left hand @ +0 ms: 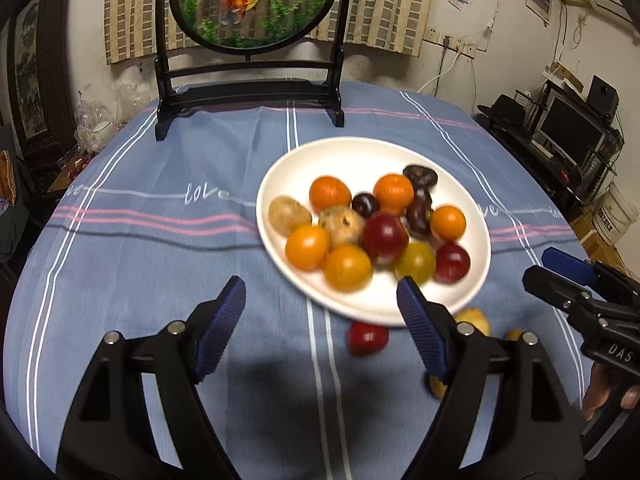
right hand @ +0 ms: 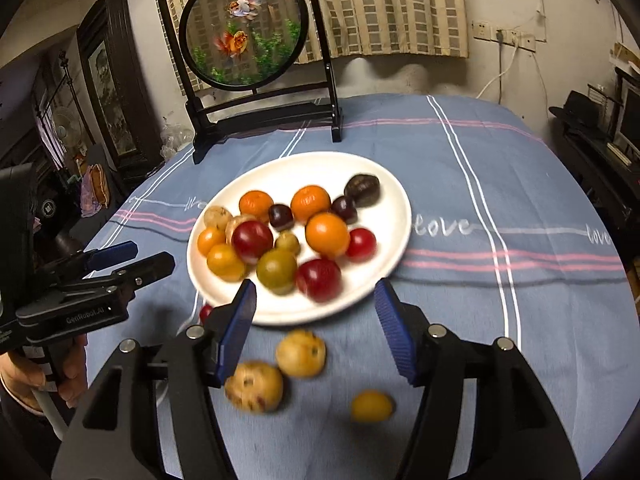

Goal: Organize fruits
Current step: 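Withdraw both tools from the plate toward the remaining fruits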

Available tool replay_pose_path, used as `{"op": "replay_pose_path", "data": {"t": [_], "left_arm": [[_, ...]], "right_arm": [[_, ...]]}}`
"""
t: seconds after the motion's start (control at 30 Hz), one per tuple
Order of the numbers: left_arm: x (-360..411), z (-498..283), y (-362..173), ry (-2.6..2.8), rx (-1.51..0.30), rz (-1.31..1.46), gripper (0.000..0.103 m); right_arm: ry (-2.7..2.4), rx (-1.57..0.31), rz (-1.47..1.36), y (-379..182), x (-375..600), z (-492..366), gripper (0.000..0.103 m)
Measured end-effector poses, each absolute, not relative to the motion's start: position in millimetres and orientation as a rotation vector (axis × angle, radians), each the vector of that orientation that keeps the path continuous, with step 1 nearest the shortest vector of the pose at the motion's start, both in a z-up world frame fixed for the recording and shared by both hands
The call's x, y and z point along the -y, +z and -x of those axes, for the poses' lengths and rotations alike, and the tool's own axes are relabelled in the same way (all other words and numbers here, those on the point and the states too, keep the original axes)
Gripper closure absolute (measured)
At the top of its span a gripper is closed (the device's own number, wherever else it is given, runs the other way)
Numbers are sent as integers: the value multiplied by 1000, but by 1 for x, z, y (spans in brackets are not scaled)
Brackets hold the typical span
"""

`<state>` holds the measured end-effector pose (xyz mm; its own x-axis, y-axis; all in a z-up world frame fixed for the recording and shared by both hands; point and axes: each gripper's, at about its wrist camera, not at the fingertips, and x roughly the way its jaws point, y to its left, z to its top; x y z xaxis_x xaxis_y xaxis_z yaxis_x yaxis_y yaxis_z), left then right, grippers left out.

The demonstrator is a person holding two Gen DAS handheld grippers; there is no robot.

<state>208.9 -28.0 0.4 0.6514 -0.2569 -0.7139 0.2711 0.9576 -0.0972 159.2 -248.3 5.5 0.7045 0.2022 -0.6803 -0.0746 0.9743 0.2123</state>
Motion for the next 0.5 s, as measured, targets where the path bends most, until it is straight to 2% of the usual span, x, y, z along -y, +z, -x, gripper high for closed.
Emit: {"op": "replay_pose_path", "data": {"t": [0.17,0.23,0.5], "left_arm": [[22,-190,-9,-298,-832,-24,23],[19,-182,-14,-296,-841,-19,19],[15,-156,-29,-304,-858,-39,19]], "right_arm": [[137,-809,-198,-9,253,-135,41],[133,-812,-205,-13,255,-128,41],[88,-865,-203,-36,259,-111,41]]}}
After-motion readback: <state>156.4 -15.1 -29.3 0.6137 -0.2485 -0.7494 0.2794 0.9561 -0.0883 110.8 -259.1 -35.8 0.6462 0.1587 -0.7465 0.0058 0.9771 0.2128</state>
